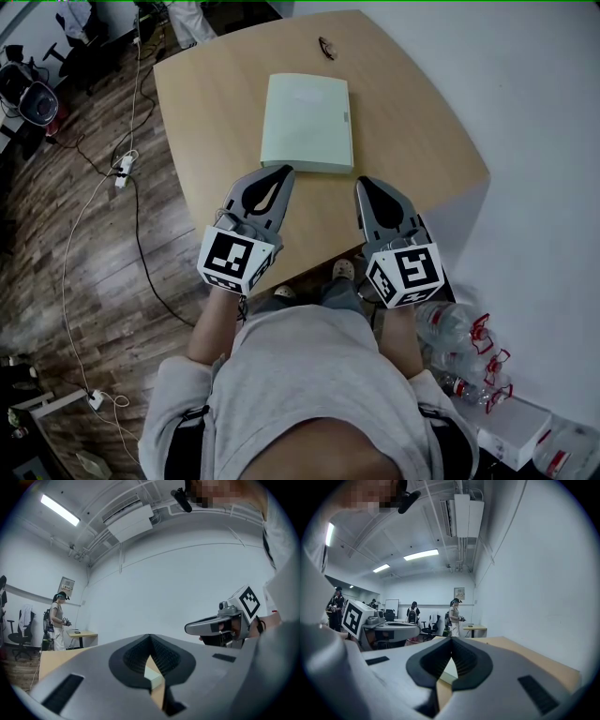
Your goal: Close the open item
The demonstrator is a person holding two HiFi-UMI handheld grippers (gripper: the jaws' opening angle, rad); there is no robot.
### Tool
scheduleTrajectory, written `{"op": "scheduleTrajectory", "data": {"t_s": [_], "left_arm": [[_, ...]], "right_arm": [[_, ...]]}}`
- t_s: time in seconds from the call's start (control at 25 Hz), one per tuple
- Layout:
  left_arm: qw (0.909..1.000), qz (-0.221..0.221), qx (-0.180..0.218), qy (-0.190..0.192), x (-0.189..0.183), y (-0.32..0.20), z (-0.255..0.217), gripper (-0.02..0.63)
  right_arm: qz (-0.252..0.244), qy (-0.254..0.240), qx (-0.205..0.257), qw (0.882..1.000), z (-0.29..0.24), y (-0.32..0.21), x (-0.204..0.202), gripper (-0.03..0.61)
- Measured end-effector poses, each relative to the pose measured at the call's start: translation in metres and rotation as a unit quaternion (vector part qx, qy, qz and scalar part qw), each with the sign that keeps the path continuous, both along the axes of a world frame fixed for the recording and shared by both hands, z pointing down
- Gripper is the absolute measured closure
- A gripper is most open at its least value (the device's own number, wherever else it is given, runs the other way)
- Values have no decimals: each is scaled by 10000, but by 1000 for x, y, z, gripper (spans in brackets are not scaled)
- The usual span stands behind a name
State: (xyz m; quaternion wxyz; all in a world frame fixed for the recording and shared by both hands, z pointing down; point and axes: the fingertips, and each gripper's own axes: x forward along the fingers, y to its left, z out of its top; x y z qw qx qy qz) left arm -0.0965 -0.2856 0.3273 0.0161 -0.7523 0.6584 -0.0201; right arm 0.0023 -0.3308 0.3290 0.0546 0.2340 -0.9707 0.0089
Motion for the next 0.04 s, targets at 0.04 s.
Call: {"op": "scheduleTrajectory", "data": {"t_s": [0.04], "left_arm": [[10000,-1,4,4,-1,0,0,598]], "right_arm": [[2,0,0,10000,0,0,-1,569]]}}
